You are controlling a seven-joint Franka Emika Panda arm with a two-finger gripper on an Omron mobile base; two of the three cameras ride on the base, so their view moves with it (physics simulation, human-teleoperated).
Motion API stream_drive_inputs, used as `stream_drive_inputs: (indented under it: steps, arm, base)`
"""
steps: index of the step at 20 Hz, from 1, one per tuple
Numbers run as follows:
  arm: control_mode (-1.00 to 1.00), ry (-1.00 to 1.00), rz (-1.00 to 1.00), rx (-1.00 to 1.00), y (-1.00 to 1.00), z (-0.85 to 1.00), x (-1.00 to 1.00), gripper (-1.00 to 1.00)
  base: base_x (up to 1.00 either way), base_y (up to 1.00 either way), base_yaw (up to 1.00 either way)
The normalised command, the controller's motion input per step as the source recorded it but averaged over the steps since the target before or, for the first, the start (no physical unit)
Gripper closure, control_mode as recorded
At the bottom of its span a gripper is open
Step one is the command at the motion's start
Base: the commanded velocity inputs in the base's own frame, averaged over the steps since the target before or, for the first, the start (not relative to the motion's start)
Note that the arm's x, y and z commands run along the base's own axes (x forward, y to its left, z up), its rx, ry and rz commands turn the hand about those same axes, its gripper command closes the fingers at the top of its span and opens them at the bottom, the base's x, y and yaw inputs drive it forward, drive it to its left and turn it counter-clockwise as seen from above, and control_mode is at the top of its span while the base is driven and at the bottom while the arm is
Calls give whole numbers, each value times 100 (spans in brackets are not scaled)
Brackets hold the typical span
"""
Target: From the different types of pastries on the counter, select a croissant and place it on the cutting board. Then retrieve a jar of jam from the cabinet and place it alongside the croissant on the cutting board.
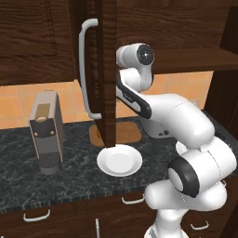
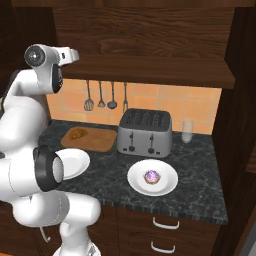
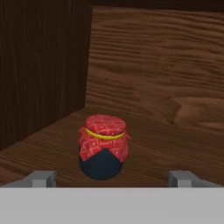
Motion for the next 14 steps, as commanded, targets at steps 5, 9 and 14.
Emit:
stream_drive_inputs:
  steps: [5, 9, 14]
  arm:
    - [-100, 5, 0, 0, 11, 0, 31, -100]
    - [-100, 5, 0, 0, 15, 0, 28, -100]
    - [-100, 5, 0, 0, 7, -1, 19, -100]
  base:
    - [0, 0, 0]
    - [0, 0, 0]
    - [0, 0, 0]
